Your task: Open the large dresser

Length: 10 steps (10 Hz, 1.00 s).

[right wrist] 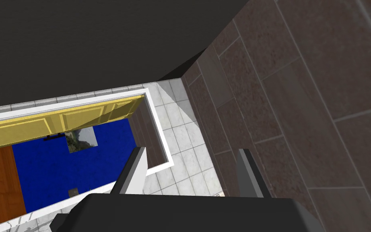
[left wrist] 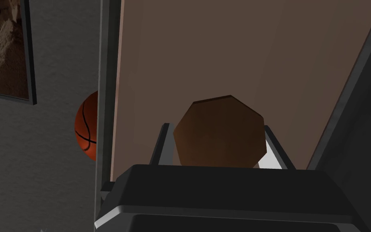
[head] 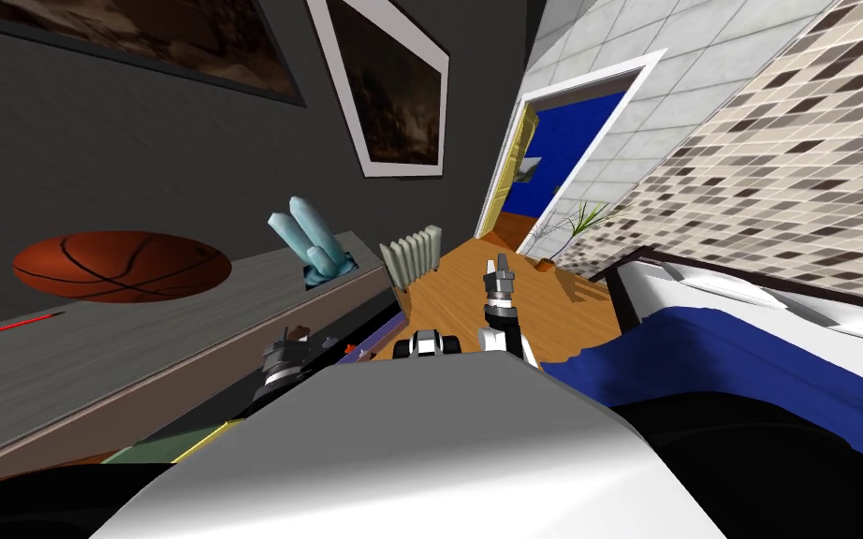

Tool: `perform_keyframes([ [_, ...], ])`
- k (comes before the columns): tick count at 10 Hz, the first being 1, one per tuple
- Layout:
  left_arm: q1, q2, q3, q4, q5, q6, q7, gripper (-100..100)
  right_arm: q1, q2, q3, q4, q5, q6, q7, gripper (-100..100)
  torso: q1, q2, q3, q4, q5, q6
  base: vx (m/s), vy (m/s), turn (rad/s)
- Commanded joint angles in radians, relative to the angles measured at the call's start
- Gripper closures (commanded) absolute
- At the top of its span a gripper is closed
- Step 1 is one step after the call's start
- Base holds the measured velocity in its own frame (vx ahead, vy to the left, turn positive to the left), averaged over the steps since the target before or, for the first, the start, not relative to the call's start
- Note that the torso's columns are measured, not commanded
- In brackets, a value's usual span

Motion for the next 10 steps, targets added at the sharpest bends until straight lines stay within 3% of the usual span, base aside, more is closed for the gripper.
perform_keyframes([
  [1,-0.041,-0.067,0.027,-0.013,-0.007,0.054,-0.058,100,0.0,0.0,0.0,0.0,0.0,0.0,0.0,0,0.001,-0.001,0.0,0.0,0.0,-0.002,-0.094,0.043,-0.129],
  [2,-0.07,-0.096,0.043,-0.024,-0.012,0.083,-0.086,100,0.0,0.0,0.0,0.0,0.0,0.0,0.0,0,0.0,0.001,0.001,0.0,0.001,0.001,-0.179,0.064,-0.224],
  [3,-0.07,-0.112,0.043,-0.024,-0.012,0.086,-0.093,100,0.0,0.0,0.0,0.0,0.0,0.0,0.0,0,-0.001,0.005,0.003,0.001,0.001,0.004,-0.154,0.066,-0.134],
  [5,-0.128,-0.178,0.075,-0.046,-0.022,0.147,-0.159,100,0.0,0.0,0.0,0.0,0.0,0.0,0.0,0,-0.001,0.003,0.002,0.0,0.001,0.0,-0.156,0.038,-0.188],
  [6,-0.128,-0.195,0.075,-0.046,-0.022,0.149,-0.164,100,0.0,0.0,0.0,0.0,0.0,0.0,0.0,0,-0.002,0.004,0.002,0.0,0.001,0.003,-0.159,0.027,-0.118],
  [7,-0.158,-0.23,0.09,-0.056,-0.027,0.18,-0.199,100,0.0,0.0,0.0,0.0,0.0,0.0,0.0,0,-0.001,0.002,0.002,-0.001,0.002,0.0,-0.141,0.025,-0.139],
  [8,-0.158,-0.237,0.09,-0.056,-0.027,0.18,-0.199,100,0.0,0.0,0.0,0.0,0.0,0.0,0.0,0,0.0,0.001,0.001,-0.001,0.002,0.001,-0.094,0.031,-0.085],
  [9,-0.187,-0.277,0.106,-0.067,-0.032,0.211,-0.234,100,0.0,0.0,0.0,0.0,0.0,0.0,0.0,0,0.001,-0.001,0.0,-0.001,0.002,0.0,-0.118,0.03,-0.136],
  [10,-0.173,-0.257,0.096,-0.074,-0.031,0.19,-0.216,100,0.0,0.0,0.0,0.0,0.0,0.0,0.0,0,0.0,0.001,0.001,-0.001,0.003,0.003,-0.062,0.009,-0.062],
])
